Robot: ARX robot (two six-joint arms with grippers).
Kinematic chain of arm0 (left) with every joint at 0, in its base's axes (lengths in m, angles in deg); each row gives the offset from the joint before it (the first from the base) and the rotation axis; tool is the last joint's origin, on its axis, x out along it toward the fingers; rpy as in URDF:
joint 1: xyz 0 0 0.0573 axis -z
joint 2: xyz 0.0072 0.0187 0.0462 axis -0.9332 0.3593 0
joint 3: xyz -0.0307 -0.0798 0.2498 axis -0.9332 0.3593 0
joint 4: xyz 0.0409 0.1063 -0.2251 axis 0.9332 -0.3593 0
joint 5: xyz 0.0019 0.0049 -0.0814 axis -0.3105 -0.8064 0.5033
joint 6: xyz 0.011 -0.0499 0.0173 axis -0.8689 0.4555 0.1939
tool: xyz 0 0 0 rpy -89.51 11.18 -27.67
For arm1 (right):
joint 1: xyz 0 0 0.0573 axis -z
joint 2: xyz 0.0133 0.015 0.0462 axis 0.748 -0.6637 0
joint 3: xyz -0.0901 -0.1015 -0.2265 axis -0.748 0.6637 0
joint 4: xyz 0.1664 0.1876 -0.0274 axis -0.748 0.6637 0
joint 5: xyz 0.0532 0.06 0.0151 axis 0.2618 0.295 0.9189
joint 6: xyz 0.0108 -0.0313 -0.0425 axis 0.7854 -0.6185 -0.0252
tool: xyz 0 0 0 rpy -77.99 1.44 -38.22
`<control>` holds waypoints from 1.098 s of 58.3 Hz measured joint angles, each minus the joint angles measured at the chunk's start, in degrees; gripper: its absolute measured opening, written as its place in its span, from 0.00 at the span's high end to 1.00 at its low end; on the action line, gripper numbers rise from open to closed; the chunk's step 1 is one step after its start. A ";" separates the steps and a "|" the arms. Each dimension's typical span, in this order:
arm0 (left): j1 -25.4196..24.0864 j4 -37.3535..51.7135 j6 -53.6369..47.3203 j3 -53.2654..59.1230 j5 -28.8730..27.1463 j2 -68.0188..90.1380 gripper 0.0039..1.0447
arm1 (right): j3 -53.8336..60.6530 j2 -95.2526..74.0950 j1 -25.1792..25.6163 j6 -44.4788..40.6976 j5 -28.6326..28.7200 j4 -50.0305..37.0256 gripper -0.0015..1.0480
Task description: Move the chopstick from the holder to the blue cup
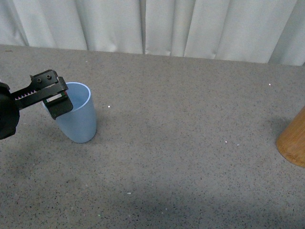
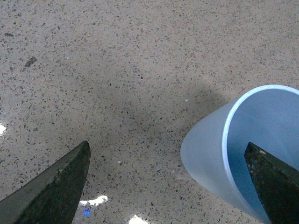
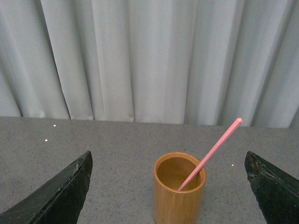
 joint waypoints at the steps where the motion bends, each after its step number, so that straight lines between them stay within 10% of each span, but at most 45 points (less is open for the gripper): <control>1: 0.00 0.00 0.00 0.00 0.00 0.04 0.06 | 0.00 0.00 0.00 0.00 0.00 0.00 0.09; 38: 0.07 -1.01 1.05 -0.55 0.04 2.03 0.07 | 0.00 0.00 0.00 0.00 0.00 0.00 0.09; 64: 1.57 -0.26 2.93 -1.79 2.56 3.61 0.69 | 0.00 0.00 0.00 0.00 0.00 0.00 0.09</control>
